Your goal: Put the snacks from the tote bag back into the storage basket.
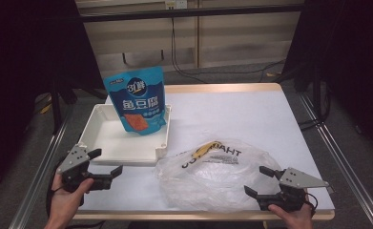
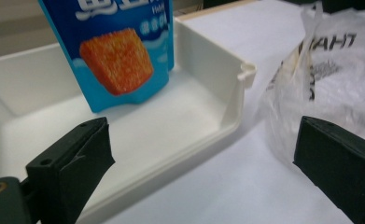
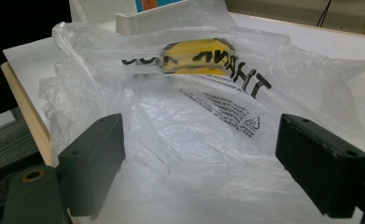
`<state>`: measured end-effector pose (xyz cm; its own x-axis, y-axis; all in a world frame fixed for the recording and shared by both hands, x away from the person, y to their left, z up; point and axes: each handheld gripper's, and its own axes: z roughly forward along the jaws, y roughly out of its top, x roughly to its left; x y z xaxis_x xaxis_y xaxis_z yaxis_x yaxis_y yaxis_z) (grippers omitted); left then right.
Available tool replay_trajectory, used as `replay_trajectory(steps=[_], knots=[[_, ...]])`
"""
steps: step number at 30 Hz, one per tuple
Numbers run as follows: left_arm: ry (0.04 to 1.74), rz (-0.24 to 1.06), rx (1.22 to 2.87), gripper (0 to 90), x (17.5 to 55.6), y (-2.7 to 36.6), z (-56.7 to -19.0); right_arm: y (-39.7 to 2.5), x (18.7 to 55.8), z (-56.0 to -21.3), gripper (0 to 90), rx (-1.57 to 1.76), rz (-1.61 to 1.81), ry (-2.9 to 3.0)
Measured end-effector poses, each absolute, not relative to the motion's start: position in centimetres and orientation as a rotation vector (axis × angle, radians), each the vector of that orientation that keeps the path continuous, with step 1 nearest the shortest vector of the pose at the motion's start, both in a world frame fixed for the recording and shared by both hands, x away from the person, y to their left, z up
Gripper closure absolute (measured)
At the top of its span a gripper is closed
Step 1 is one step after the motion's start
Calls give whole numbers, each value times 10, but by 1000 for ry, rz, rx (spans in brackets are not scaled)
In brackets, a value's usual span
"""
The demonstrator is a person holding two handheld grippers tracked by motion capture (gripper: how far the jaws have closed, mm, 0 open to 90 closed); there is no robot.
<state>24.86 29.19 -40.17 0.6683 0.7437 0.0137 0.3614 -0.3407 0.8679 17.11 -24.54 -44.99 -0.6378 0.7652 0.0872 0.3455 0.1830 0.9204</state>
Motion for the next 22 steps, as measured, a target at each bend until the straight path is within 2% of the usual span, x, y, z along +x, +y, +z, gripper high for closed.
replay_trajectory(steps=[12, 16, 18, 22], knots=[[922, 495, 1922, 33, 219, 292, -439, -247, 170, -450, 160, 1060, 1438, 2062], [945, 530, 1922, 34, 212, 293, -452, -247, 168, -449, 162, 1063, 1436, 2054], [953, 481, 1937, 33, 215, 293, -456, -248, 168, -449, 163, 1060, 1431, 2051], [942, 488, 1917, 33, 221, 292, -457, -247, 168, -449, 166, 1062, 1433, 2052]])
